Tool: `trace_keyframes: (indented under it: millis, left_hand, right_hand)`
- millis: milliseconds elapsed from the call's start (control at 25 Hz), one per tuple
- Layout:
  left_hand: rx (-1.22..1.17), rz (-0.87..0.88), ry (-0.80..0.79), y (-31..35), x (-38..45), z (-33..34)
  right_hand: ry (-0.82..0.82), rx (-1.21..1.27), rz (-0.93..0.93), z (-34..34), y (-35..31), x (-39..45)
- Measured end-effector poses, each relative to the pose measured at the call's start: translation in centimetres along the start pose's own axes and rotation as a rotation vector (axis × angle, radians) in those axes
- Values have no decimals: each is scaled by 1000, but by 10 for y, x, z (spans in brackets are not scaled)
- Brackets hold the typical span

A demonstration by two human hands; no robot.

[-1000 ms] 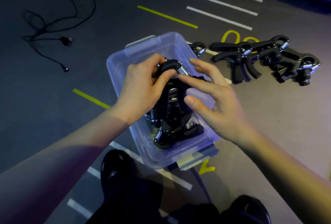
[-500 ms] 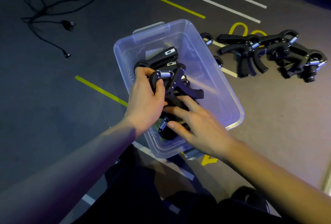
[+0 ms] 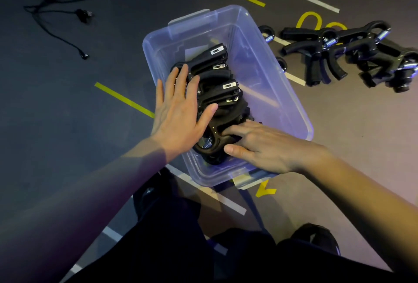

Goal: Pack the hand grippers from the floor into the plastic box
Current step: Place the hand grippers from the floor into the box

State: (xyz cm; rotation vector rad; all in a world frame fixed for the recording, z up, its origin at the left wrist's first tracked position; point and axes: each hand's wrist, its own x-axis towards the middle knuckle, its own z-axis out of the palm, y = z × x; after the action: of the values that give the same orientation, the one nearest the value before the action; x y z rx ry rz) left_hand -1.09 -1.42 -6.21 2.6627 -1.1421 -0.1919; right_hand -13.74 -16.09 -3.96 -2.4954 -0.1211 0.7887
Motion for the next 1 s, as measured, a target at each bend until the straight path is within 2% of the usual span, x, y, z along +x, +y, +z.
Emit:
trace_keyframes:
  millis: [160,320,480,600,680,800,1000]
  left_hand:
    - [20,-3,38,1,0,3]
    - [42,-5,43,1,0,5]
    - [53,-8,47,0,1,6]
    - [51,-6,58,0,1,7]
    - [52,-5,63,0,1,7]
    - [60,-6,64,0,1,6]
    - [76,-6,58,0,1,6]
  right_hand:
    - [-141,62,118,3,3,12]
    - [-272,62,158,4,3,17]
    - [-164,305,129,-4,5,12]
    - [-93,179,91,-2,5,13]
    - [-137,46,133,2,5,16]
    - [-247,7,237,3,4,19]
    - [-266,-12,234,1,4,20]
